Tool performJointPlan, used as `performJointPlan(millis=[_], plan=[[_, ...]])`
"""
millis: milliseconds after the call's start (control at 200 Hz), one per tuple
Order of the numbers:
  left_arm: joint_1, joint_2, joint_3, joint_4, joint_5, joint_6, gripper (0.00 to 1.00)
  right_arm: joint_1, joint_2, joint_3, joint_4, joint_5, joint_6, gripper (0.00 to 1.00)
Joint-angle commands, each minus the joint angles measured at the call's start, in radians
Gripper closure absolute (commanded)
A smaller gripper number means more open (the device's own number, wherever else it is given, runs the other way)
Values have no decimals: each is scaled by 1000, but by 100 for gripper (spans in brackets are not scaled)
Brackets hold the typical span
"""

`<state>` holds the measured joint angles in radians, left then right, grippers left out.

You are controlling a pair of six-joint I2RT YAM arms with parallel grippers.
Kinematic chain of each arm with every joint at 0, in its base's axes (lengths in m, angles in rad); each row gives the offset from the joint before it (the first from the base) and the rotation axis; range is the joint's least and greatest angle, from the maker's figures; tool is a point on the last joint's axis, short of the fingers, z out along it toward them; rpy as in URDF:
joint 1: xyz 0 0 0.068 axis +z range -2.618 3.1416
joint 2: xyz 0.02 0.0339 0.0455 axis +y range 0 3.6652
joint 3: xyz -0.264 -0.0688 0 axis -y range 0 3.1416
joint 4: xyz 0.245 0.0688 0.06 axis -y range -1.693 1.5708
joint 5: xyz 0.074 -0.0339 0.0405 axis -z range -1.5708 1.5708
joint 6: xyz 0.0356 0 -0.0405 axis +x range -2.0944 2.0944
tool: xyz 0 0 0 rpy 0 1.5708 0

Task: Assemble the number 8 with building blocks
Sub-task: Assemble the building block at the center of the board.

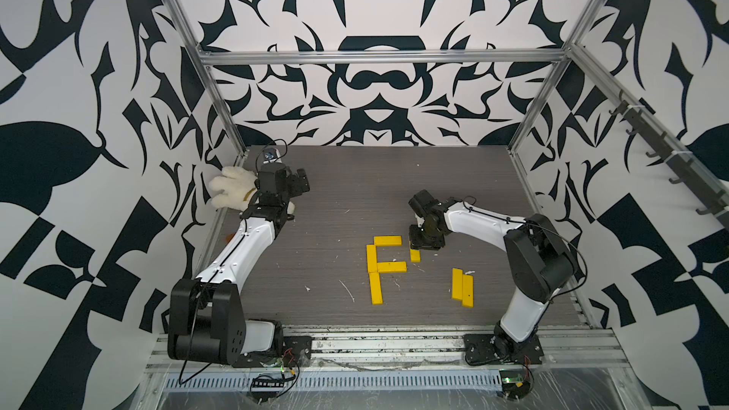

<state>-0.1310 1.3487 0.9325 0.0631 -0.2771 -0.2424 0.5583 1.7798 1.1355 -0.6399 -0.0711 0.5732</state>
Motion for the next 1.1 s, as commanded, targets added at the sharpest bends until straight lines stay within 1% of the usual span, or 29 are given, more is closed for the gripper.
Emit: performJointPlan(millis=[0,280,645,910,1015,1100], plan=[[4,-20,-18,15,-11,5,1,14,7,51,-47,39,-8,58],[5,-19,-27,24,-14,9,1,29,30,61,-55,48,-3,57],[8,-17,-35,30,-14,6,1,47,64,74,-82,88,-8,60],[13,-19,-39,34,-11,3,1,52,57,66,-83,95,-1,66],[13,-23,-43,36,-10,-1,1,55,47,64,-86,104,4,73],[13,-26,-46,38,-9,0,1,57,43,66,-89,103,7,73]])
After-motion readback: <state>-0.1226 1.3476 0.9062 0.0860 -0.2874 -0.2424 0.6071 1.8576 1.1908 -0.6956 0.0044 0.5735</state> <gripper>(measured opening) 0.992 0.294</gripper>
